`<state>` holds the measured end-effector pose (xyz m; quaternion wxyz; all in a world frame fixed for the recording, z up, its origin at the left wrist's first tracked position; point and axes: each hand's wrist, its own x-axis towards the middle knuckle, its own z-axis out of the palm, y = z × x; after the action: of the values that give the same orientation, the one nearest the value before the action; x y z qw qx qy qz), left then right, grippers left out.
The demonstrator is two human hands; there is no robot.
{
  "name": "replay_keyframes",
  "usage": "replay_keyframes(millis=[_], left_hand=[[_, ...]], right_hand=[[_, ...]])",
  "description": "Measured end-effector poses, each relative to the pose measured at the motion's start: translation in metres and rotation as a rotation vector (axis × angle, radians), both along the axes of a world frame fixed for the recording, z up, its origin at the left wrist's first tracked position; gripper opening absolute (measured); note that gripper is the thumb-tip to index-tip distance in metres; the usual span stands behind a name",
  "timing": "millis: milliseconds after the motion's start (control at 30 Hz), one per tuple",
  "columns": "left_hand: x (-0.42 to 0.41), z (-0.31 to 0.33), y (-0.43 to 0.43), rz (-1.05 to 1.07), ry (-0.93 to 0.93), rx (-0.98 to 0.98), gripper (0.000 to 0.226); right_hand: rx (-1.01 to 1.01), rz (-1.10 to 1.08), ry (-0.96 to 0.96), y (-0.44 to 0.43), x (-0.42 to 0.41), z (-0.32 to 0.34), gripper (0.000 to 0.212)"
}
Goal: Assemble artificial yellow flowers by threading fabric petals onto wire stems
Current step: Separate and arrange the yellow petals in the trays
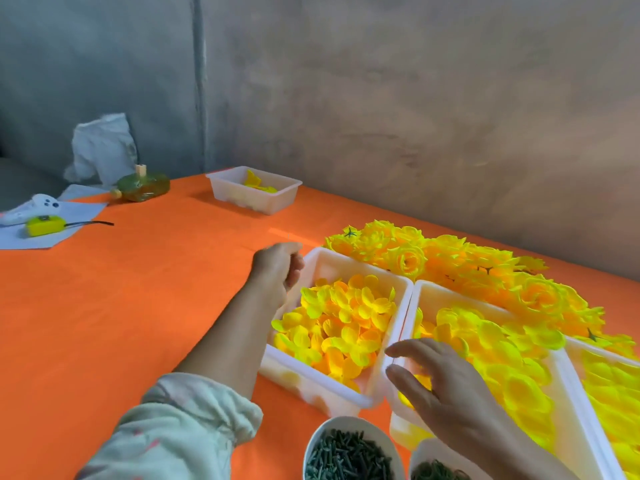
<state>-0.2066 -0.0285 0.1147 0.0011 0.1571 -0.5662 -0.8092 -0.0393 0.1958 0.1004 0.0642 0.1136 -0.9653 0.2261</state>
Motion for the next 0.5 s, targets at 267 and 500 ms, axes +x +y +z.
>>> replay_keyframes(millis=[267,500], left_hand=[[-0.02,-0.061,0.029,-0.208,-0.017,-1.271,0.04],[-0.029,-0.07,0.035,-0.169,-0.024,-1.28,0.048]], right_hand=[[0.298,0.238,0.123,-0.019,-0.002,-0.025,0.035],[0.285,0.243,0.114,-0.026,-0.003,-0.03,0.03]])
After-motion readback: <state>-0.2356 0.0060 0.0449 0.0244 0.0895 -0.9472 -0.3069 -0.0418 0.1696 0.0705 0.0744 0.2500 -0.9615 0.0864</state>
